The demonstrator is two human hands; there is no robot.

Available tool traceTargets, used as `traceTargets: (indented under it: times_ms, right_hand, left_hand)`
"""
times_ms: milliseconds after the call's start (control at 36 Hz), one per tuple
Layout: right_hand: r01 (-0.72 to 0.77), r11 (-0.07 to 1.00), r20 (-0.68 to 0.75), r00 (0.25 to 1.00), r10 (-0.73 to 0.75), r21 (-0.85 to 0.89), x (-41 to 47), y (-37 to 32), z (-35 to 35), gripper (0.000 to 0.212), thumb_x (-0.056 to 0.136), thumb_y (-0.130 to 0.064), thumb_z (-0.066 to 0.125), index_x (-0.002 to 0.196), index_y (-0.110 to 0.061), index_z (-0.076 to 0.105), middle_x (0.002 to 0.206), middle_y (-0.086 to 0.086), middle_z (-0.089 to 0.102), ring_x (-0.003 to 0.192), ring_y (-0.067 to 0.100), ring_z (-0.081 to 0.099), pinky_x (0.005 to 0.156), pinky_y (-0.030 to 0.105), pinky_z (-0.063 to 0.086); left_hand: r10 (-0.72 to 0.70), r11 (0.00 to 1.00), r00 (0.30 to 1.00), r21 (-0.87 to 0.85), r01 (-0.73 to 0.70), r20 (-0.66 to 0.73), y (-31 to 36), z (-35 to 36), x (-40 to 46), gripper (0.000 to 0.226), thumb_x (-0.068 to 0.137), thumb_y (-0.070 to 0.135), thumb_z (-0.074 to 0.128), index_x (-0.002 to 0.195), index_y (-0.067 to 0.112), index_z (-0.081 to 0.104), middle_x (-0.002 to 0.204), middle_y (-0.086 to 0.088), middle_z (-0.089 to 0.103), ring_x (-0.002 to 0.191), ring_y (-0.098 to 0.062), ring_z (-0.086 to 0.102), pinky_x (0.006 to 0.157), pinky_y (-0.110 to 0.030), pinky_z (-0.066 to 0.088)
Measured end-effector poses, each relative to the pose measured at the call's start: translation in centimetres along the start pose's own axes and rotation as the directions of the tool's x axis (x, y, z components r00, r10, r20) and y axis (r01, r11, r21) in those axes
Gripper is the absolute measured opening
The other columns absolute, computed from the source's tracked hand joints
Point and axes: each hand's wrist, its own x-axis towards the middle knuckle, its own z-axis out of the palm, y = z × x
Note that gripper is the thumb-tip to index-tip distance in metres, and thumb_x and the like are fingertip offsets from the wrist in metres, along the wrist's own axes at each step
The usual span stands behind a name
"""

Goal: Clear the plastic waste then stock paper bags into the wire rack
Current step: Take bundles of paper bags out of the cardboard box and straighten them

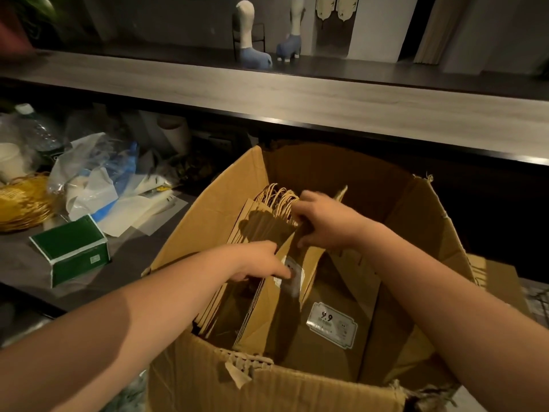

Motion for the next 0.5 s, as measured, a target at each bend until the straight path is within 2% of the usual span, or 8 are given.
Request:
traceTargets:
  times_ms: [83,167,250,306,361,389,444,500]
  right_hand:
    - [-0.029,0.998,-0.227,0.974,0.015,-0.059,-0.2,0.2,-0.4,0.051,0.075,-0.043,0.077,0.114,-0.024,0.050,0.127,0.004,0.043,0.115,0.023,0.039,0.099,0.039,0.041]
    - [-0.150,0.989,-0.490,0.861,0.136,0.012,-0.4,0.3,-0.3,0.070,0.078,-0.046,0.074,0.137,-0.025,0.042,0.144,0.006,0.032,0.133,0.026,0.023,0.112,0.042,0.022]
    - [-0.236,0.957,-0.578,0.763,0.289,0.167,-0.3,0.3,-0.4,0.057,0.086,-0.044,0.067,0.132,-0.020,0.043,0.135,0.003,0.038,0.125,0.020,0.033,0.105,0.033,0.030]
    - [-0.276,0.923,-0.487,0.788,0.377,0.267,-0.2,0.5,-0.1,0.042,0.090,-0.041,0.063,0.122,-0.021,0.046,0.121,-0.002,0.046,0.108,0.014,0.047,0.093,0.028,0.044]
    - [-0.353,0.885,-0.285,0.852,0.438,0.305,-0.2,0.8,0.6,0.035,0.092,-0.038,0.061,0.121,-0.023,0.047,0.115,-0.002,0.053,0.098,0.014,0.055,0.084,0.033,0.054]
    - [-0.414,0.865,-0.157,0.869,0.468,0.284,-0.2,1.0,1.1,0.039,0.093,-0.037,0.061,0.125,-0.022,0.047,0.118,0.000,0.055,0.100,0.017,0.057,0.085,0.035,0.055]
    - [-0.523,0.825,0.092,0.851,0.516,0.213,-0.2,1.4,2.3,0.051,0.092,-0.038,0.061,0.137,-0.021,0.043,0.128,0.004,0.055,0.111,0.023,0.057,0.089,0.036,0.053]
    - [-0.571,0.805,0.273,0.810,0.519,0.165,-0.4,1.7,3.4,0.054,0.091,-0.041,0.063,0.138,-0.022,0.044,0.129,0.003,0.055,0.110,0.023,0.056,0.091,0.035,0.051]
  left_hand:
    - [0.046,0.977,0.996,-0.203,-0.062,-0.079,0.4,-0.6,-0.1,0.055,0.090,0.024,0.065,0.138,0.011,0.040,0.134,-0.011,0.051,0.124,-0.025,0.047,0.109,-0.039,0.033]
    - [0.072,0.932,0.975,-0.335,-0.140,-0.208,0.4,-2.2,-0.2,0.048,0.085,0.024,0.071,0.127,0.010,0.051,0.109,-0.007,0.065,0.111,-0.027,0.060,0.102,-0.042,0.043]
    - [0.118,0.885,0.944,-0.398,-0.240,-0.308,0.1,-4.2,-0.8,0.027,0.085,0.024,0.071,0.109,0.015,0.062,0.099,-0.006,0.073,0.093,-0.024,0.069,0.092,-0.047,0.052]
    - [0.158,0.893,0.928,-0.352,-0.281,-0.338,-0.3,-4.9,-1.1,0.020,0.086,0.021,0.069,0.105,0.018,0.064,0.096,-0.002,0.074,0.090,-0.020,0.070,0.089,-0.043,0.053]
    - [0.200,0.908,0.920,-0.289,-0.304,-0.338,-0.5,-5.1,-1.4,0.015,0.088,0.019,0.067,0.102,0.019,0.066,0.093,0.002,0.073,0.086,-0.015,0.070,0.084,-0.038,0.054]
    - [0.217,0.913,0.916,-0.262,-0.313,-0.339,-0.4,-5.0,-1.6,0.012,0.088,0.018,0.066,0.100,0.021,0.067,0.092,0.003,0.073,0.085,-0.014,0.070,0.080,-0.034,0.054]
    - [0.217,0.925,0.905,-0.218,-0.310,-0.366,-0.5,-5.1,-1.8,0.007,0.089,0.017,0.065,0.095,0.022,0.066,0.090,0.004,0.072,0.082,-0.014,0.069,0.070,-0.029,0.051]
    - [0.189,0.944,0.885,-0.170,-0.283,-0.425,-0.7,-5.3,-2.1,0.005,0.088,0.017,0.065,0.093,0.019,0.066,0.089,0.001,0.071,0.081,-0.016,0.067,0.067,-0.030,0.050]
